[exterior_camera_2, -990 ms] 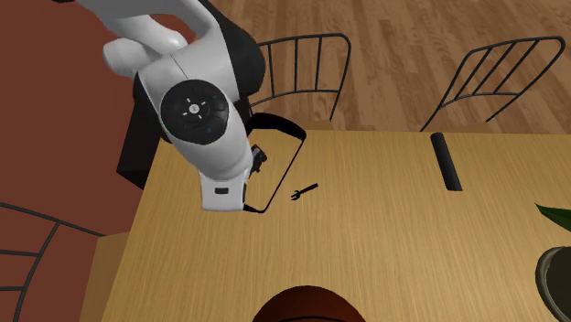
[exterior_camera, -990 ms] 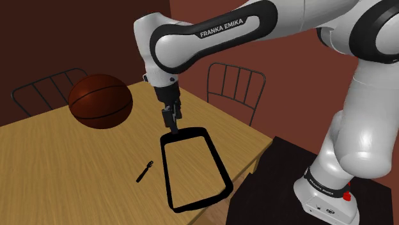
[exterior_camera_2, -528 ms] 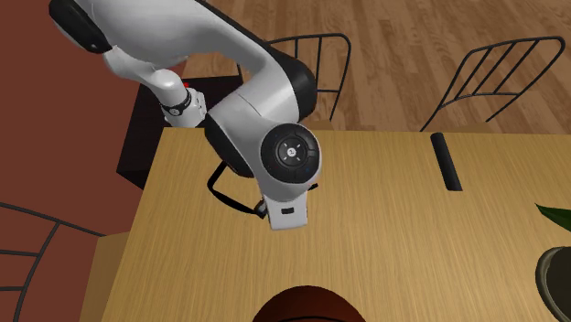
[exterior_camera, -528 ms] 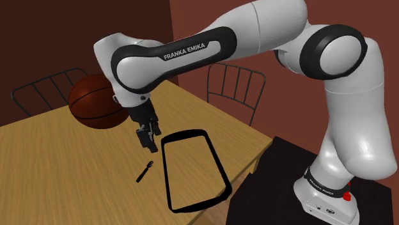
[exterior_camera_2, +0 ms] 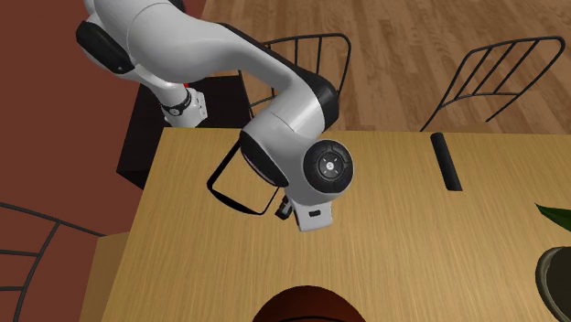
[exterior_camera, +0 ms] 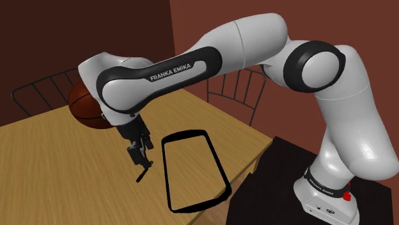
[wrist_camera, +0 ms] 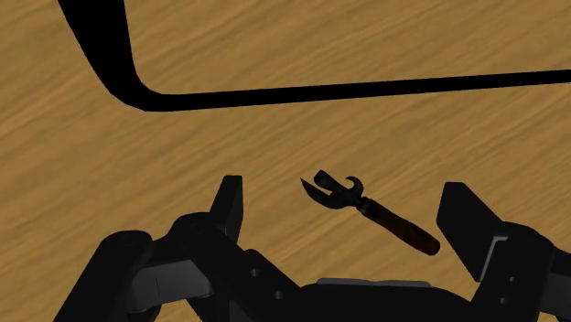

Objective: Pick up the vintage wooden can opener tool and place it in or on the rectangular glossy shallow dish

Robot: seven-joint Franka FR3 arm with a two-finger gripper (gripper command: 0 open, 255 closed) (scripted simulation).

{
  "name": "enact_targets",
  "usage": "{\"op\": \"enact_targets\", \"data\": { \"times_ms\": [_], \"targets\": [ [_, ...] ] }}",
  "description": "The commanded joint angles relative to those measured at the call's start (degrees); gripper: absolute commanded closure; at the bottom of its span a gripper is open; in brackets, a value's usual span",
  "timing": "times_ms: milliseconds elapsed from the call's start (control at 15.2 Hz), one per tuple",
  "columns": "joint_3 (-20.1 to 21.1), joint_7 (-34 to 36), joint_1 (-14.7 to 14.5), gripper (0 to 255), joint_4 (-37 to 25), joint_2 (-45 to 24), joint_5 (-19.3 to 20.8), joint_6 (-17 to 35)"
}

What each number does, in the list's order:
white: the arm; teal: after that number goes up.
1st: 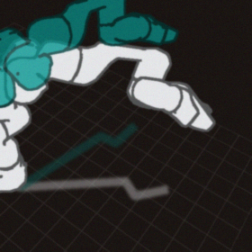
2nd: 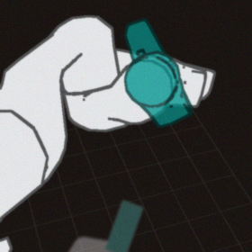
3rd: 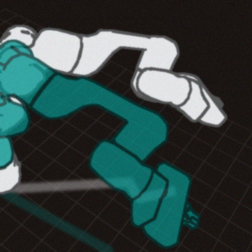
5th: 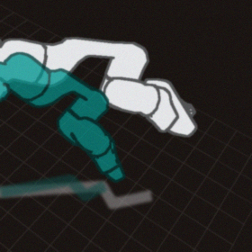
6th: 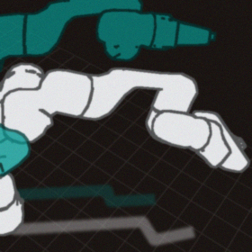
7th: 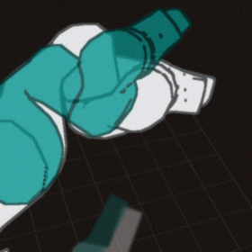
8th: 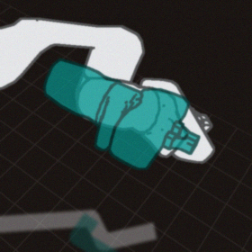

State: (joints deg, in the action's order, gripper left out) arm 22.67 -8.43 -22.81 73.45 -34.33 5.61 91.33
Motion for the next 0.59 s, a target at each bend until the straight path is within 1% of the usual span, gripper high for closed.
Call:
{"op": "enact_targets", "data": {
  "times_ms": [0, 66, 528],
  "targets": [
    [0.0, 0.0, 0.2, 0, 2.1, 0.2, 0.0, 1.9],
    [0.0, 0.0, 0.3, 0, 3.7, 0.4, 0.0, 3.3],
    [0.0, 0.0, 0.3, 0, 3.7, 0.4, 0.0, 3.3]
  ]
}}
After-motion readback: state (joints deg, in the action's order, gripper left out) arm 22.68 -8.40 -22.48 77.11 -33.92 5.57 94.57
